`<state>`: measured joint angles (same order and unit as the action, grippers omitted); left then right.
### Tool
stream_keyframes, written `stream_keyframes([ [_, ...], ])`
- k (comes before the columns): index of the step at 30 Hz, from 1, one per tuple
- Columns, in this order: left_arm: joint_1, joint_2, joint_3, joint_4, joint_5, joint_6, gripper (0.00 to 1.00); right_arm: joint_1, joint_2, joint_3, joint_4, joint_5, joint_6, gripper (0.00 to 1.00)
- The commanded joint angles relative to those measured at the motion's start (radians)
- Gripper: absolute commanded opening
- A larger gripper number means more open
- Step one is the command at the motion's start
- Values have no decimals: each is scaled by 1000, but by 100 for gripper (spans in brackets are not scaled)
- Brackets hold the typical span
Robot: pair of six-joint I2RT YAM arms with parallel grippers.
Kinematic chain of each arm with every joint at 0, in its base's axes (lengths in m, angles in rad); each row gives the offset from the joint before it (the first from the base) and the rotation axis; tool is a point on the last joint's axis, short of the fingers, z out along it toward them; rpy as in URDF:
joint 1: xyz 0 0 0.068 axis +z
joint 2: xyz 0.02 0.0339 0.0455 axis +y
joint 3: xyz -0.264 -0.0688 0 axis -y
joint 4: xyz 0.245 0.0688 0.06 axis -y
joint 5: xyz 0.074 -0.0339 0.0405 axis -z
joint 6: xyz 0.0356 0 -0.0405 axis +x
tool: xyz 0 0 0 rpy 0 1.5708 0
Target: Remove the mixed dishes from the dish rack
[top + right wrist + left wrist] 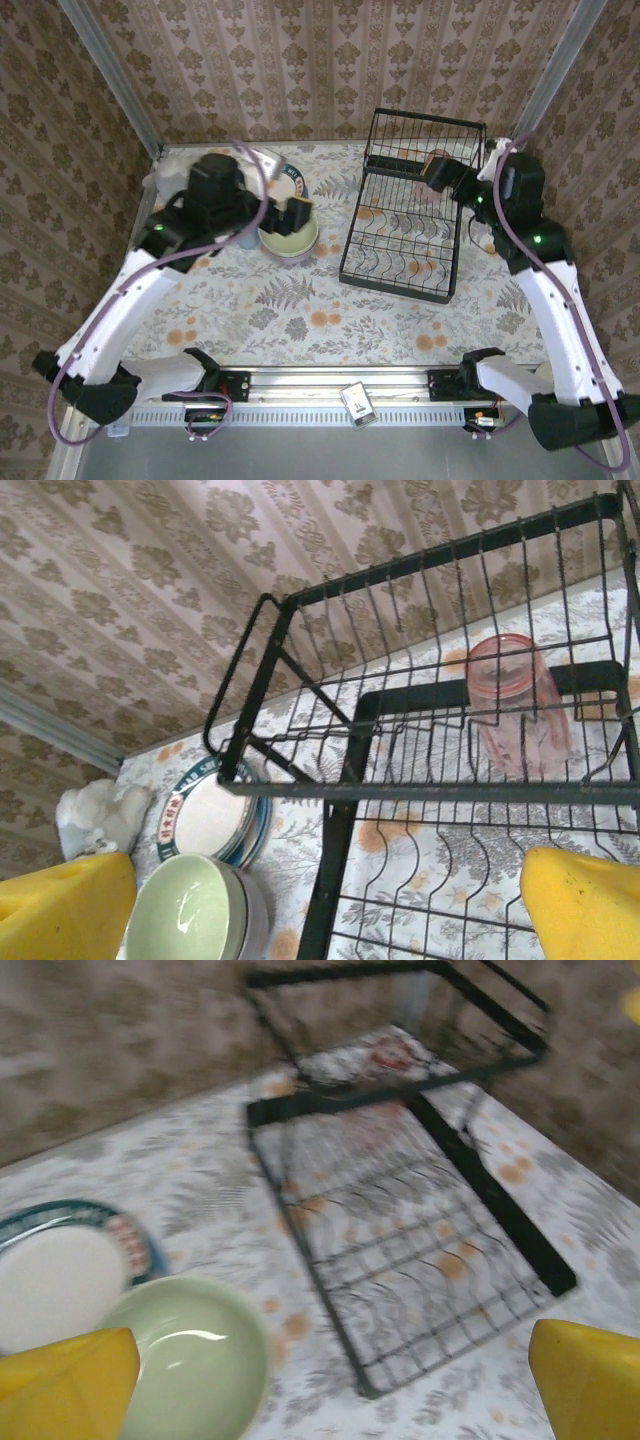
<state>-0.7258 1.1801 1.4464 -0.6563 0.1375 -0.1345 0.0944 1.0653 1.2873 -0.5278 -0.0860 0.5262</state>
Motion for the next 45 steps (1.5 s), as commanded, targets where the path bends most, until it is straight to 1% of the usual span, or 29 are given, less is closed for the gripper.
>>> stream_keyframes([
  [1,-134,103,-24,137,-8,43,100,-88,68,79,-15,-70,30,97],
  [2,-167,145,-11,132,-10,48,99,-118,90,90,19,-105,53,97],
  [4,-243,248,23,123,-22,80,97,-178,135,107,68,-137,105,96],
  [7,-313,394,70,109,-17,157,94,-236,207,156,75,-172,129,94],
  [8,-325,438,89,92,-11,186,92,-249,219,165,74,-171,134,94],
  [11,-342,572,178,17,58,299,84,-307,239,160,84,-172,159,92],
  [13,-346,643,217,-6,90,370,82,-346,235,138,102,-177,176,92],
  [16,-355,717,247,-23,127,482,80,-390,218,86,133,-192,202,92],
  [19,-377,769,270,-59,130,618,79,-413,201,35,156,-216,217,92],
  [21,-383,789,266,-64,164,675,78,-428,193,6,168,-230,223,92],
  [25,-393,824,271,-56,204,728,74,-457,179,-54,196,-243,239,92],
  [27,-404,852,286,-54,192,744,73,-467,179,-72,206,-257,250,92],
  [30,-408,904,333,-66,172,746,66,-474,170,-99,226,-270,266,92],
  [34,-411,952,357,-42,153,749,61,-475,156,-133,245,-281,281,92],
  [40,-415,987,368,-43,137,750,41,-479,139,-165,250,-288,281,92],
  [43,-420,997,367,-41,115,740,23,-485,140,-182,265,-297,294,92],
  [45,-422,995,356,-38,97,731,14,-487,142,-188,270,-300,299,92],
])
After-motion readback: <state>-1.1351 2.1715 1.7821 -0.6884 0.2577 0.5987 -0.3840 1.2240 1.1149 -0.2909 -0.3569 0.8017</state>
